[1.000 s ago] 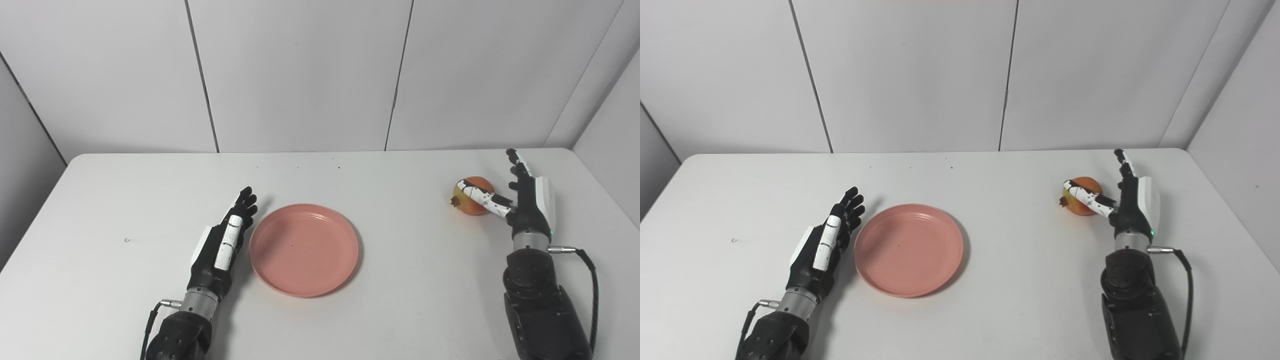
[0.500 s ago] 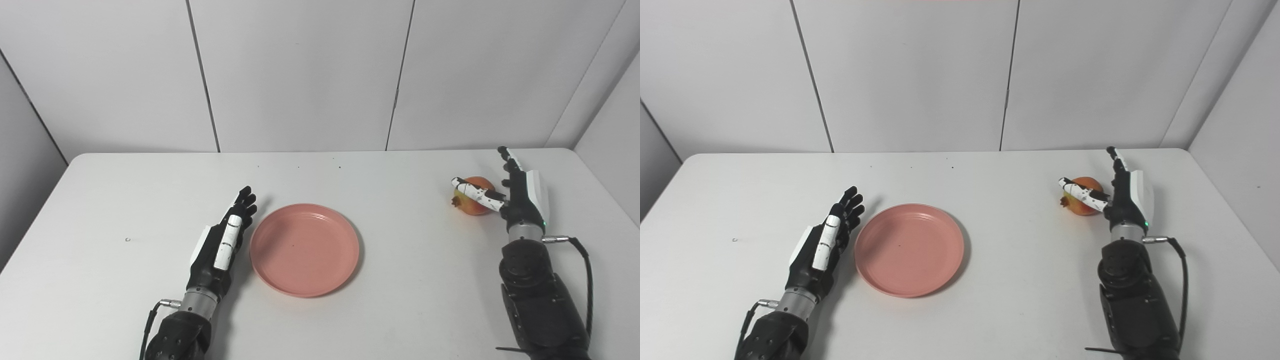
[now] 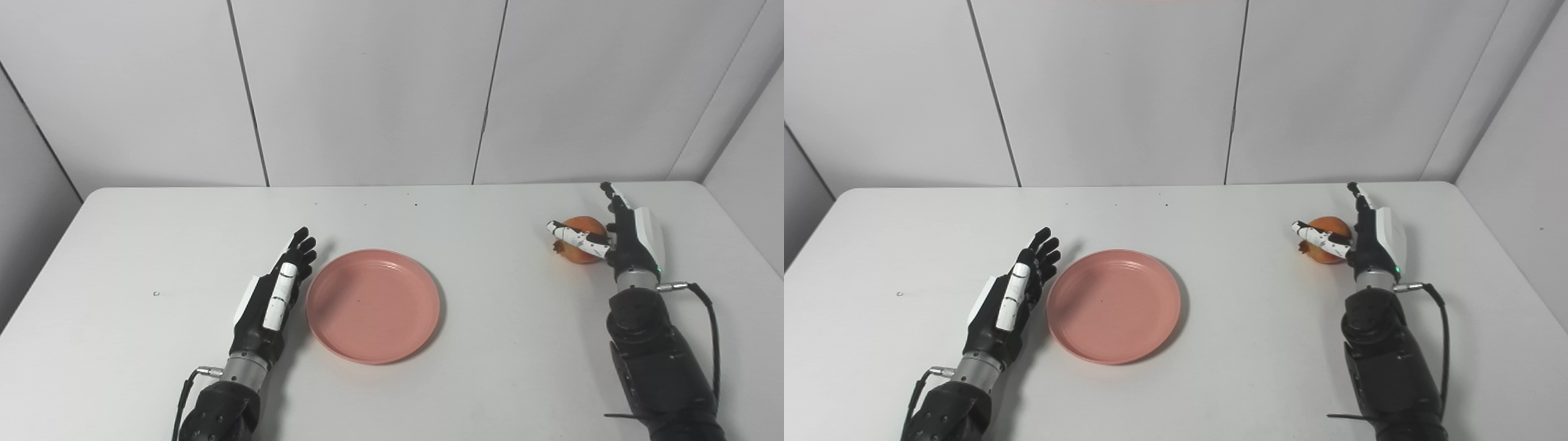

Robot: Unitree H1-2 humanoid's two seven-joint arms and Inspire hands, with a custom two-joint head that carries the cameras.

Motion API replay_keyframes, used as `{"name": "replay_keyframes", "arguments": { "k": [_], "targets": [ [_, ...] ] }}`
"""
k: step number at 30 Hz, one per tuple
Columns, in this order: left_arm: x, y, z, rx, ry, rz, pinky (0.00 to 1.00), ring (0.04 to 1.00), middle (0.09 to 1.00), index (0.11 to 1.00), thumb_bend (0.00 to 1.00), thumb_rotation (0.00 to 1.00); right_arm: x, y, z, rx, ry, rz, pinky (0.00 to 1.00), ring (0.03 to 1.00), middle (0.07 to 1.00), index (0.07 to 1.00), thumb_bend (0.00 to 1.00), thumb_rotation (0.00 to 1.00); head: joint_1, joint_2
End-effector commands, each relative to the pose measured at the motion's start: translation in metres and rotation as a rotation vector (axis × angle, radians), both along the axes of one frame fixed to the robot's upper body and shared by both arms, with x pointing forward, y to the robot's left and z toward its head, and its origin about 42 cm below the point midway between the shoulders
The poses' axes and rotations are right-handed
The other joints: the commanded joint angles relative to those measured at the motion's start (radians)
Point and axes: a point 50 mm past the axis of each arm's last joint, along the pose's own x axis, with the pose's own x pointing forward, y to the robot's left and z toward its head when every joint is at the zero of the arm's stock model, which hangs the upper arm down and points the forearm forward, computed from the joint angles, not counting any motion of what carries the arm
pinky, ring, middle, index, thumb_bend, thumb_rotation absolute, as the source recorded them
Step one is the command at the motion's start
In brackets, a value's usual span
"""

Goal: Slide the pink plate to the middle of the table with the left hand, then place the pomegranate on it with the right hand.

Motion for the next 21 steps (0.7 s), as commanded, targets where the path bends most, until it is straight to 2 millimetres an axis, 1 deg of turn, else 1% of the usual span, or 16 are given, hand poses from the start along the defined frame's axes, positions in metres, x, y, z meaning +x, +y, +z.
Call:
{"name": "replay_keyframes", "arguments": {
  "k": [1,6,14,18,21],
  "targets": [
    [0.003,-0.004,0.015,0.001,-0.073,-0.009,0.98,0.963,0.966,0.956,0.65,1.00,0.012,-0.008,0.032,-0.035,-0.076,0.002,0.78,0.886,0.913,0.879,0.84,0.35,0.002,0.001],
    [0.004,-0.005,0.015,-0.006,-0.072,-0.012,0.99,0.965,0.968,0.956,0.67,1.00,0.011,-0.006,0.026,-0.050,-0.040,0.018,0.77,0.883,0.920,0.887,0.82,0.34,0.002,0.002],
    [0.002,-0.006,0.016,-0.007,-0.076,-0.013,0.99,0.967,0.969,0.957,0.68,1.00,0.011,-0.004,0.014,-0.064,0.000,0.028,0.77,0.872,0.901,0.878,0.85,0.32,0.006,0.009],
    [0.002,-0.006,0.017,-0.001,-0.077,-0.010,1.00,0.969,0.971,0.959,0.68,1.00,0.009,-0.003,0.009,-0.030,0.001,0.034,0.76,0.855,0.883,0.858,0.86,0.28,0.005,0.013],
    [0.001,-0.006,0.017,0.003,-0.076,-0.012,0.99,0.968,0.972,0.961,0.68,1.00,0.008,-0.003,0.006,-0.019,-0.004,0.028,0.70,0.810,0.856,0.842,0.83,0.21,0.005,0.017]
  ]
}}
